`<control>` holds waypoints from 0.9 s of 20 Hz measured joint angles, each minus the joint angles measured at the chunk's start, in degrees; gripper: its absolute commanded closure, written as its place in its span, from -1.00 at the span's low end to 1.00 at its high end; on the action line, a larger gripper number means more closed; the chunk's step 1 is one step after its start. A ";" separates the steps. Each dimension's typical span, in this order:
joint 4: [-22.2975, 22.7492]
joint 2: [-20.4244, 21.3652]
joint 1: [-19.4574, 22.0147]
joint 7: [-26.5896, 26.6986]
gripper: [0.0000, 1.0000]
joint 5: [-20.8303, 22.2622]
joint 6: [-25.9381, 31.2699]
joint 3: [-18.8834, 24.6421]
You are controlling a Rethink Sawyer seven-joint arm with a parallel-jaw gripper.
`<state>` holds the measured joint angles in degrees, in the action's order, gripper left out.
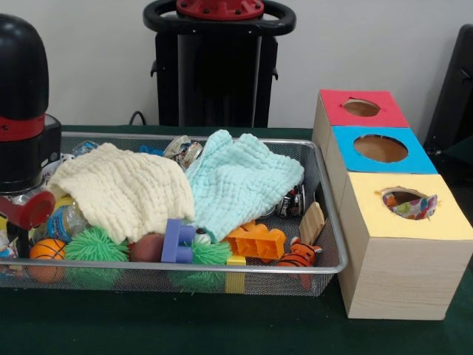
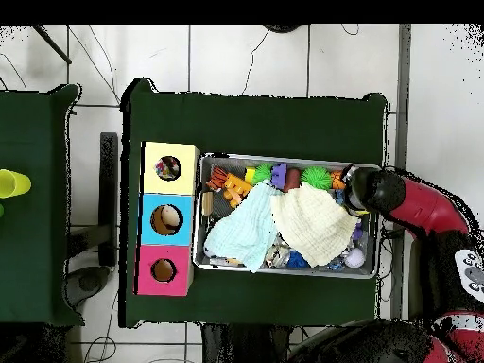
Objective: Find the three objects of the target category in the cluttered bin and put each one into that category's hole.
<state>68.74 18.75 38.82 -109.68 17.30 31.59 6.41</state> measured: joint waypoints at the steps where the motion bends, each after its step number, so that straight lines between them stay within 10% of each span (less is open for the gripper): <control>1: 0.00 0.01 0.00 0.00 1.00 0.00 0.00 0.00; 18: 5.06 4.55 0.01 0.00 1.00 -0.25 -0.04 0.83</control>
<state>73.80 23.30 38.84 -109.68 17.05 31.56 7.24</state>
